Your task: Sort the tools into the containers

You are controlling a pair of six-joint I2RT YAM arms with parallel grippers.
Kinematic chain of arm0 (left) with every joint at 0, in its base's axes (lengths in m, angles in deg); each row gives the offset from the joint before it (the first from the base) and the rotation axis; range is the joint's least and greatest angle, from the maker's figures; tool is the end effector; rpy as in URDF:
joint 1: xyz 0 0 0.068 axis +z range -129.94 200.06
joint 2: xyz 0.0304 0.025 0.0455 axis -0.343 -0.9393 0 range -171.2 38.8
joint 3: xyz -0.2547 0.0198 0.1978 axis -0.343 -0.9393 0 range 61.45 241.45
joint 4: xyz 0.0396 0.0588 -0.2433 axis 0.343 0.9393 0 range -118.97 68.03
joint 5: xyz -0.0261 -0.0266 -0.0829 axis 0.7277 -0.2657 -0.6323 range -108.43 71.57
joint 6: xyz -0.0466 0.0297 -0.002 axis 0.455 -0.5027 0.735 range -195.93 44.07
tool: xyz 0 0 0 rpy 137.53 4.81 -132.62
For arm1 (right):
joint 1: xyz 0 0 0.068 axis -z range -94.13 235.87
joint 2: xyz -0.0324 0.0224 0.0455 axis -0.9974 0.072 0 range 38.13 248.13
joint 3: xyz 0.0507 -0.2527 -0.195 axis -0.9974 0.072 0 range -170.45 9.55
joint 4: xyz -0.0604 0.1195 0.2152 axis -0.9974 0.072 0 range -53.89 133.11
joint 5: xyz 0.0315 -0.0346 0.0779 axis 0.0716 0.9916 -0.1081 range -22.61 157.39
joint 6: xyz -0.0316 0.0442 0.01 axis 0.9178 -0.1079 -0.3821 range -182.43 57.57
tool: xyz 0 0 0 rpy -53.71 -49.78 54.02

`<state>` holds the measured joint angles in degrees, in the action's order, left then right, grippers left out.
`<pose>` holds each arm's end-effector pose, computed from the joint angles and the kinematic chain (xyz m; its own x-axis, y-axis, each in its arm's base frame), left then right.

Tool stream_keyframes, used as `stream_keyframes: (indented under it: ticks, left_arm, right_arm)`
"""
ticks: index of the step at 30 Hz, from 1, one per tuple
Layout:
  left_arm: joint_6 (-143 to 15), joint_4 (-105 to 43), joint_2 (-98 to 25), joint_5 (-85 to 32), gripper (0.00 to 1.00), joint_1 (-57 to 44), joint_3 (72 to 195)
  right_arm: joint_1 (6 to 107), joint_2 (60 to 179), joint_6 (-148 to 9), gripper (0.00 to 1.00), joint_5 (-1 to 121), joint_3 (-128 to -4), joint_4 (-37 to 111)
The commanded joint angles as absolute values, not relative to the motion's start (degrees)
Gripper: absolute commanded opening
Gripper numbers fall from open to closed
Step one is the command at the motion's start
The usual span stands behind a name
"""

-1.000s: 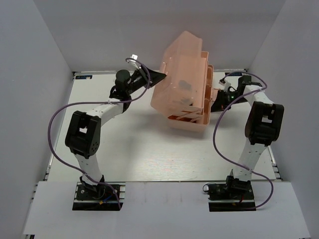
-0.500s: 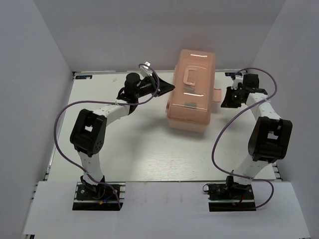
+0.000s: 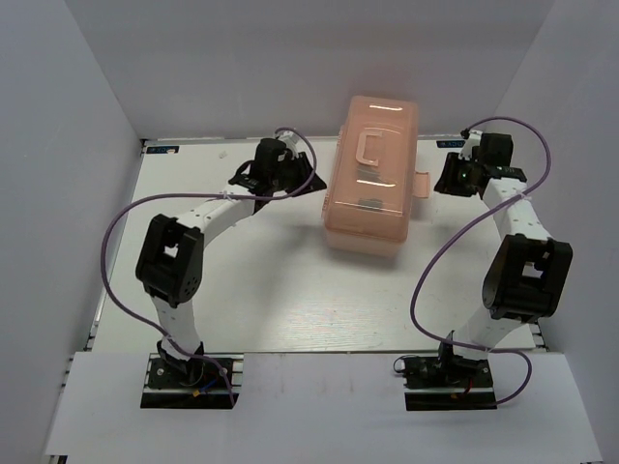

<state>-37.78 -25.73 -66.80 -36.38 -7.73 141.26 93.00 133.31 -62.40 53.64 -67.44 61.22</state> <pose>0.3837 -0.2152 0.3155 -0.7588 -0.2644 -0.5953 0.2711 0.7028 -0.6577 0.3705 -0.0372 0.3354 -0.6804 0.0845 -0.7279 -0.0515 0.9854 0.1625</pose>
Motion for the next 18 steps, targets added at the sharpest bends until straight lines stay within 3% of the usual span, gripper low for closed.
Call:
stream_keyframes:
  ticks: [1, 9, 18]
  left_arm:
    - [-43.4, -19.0, -73.9, -42.9, 0.34, -9.5, 146.4]
    - [-46.2, -18.5, -81.2, -54.2, 0.34, -14.1, 152.9]
    - [-46.7, -16.5, -76.8, -47.0, 0.34, -14.3, 147.9]
  right_arm:
    - [93.3, 132.9, -64.4, 0.4, 53.3, -70.3, 58.6]
    - [94.0, 127.2, -62.7, 0.43, 53.2, -66.5, 58.0]
    - [94.1, 126.2, -60.7, 0.43, 55.9, -65.9, 58.0]
